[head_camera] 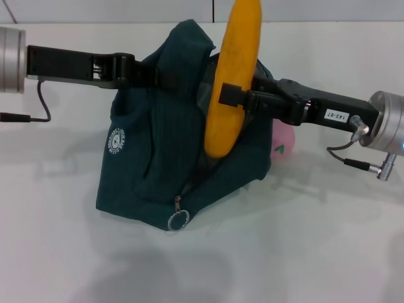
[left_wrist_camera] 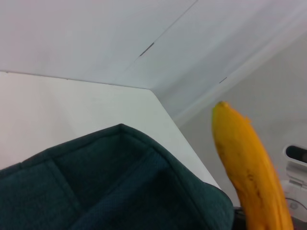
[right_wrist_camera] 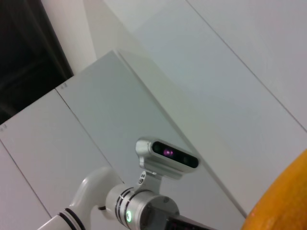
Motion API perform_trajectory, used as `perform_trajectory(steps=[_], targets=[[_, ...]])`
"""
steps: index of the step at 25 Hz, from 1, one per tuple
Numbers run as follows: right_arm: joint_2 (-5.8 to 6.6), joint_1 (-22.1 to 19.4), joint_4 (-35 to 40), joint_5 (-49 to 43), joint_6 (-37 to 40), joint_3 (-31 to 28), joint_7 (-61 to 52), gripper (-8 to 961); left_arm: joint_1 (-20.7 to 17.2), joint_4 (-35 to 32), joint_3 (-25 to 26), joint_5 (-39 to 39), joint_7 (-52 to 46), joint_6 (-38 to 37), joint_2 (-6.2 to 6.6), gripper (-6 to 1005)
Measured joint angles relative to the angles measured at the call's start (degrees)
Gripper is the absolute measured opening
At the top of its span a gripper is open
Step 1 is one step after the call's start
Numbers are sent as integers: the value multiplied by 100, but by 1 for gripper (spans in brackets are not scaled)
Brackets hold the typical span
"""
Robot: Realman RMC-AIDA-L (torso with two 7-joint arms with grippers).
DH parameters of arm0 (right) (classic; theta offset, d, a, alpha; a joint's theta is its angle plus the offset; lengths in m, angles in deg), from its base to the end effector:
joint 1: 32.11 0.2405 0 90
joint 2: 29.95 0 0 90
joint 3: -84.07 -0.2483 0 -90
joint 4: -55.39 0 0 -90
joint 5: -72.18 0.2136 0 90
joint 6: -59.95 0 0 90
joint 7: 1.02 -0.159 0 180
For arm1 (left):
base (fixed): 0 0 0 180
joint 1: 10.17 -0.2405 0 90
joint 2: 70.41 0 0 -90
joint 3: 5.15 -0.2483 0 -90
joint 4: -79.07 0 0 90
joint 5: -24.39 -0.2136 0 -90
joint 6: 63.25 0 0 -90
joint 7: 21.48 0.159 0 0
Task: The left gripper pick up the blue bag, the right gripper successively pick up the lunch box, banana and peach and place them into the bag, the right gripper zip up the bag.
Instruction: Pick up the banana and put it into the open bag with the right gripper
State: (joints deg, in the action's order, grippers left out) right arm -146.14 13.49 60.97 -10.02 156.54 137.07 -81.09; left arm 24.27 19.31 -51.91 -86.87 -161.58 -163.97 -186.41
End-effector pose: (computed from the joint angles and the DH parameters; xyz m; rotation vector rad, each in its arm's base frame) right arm 0.1553 0.3392 -0.0443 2.5759 -0.8578 -1.3869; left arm -0.1728 0.3547 0.0546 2.6736 1.4760 0.6899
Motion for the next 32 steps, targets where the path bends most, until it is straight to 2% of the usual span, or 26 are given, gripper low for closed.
perform_trajectory(steps=[2,5,10,14,22,32], targets=[[0,-6,130,-31,-96,80,0,690,-11,0,0,0,0,-2,0,44],[0,-61,479,-65,-247,338,0,877,-23,0,0,0,0,-4,0,44],[0,-210,1337,-66,-480,1075,-25,878,-49,0,0,-5,0,-10,0,44],[1,-560,2124,-22,-821,1525,-32,878,-54,0,0,-20,-19,-16,-1,44],[53,-1067,3149,-22,-889,1568,-294,878,-51,0,0,-25,-47,-19,18,45],[120,-1079,4153,-794,-1008,1552,-1200,877,-44,0,0,-28,-53,-6,37,45]])
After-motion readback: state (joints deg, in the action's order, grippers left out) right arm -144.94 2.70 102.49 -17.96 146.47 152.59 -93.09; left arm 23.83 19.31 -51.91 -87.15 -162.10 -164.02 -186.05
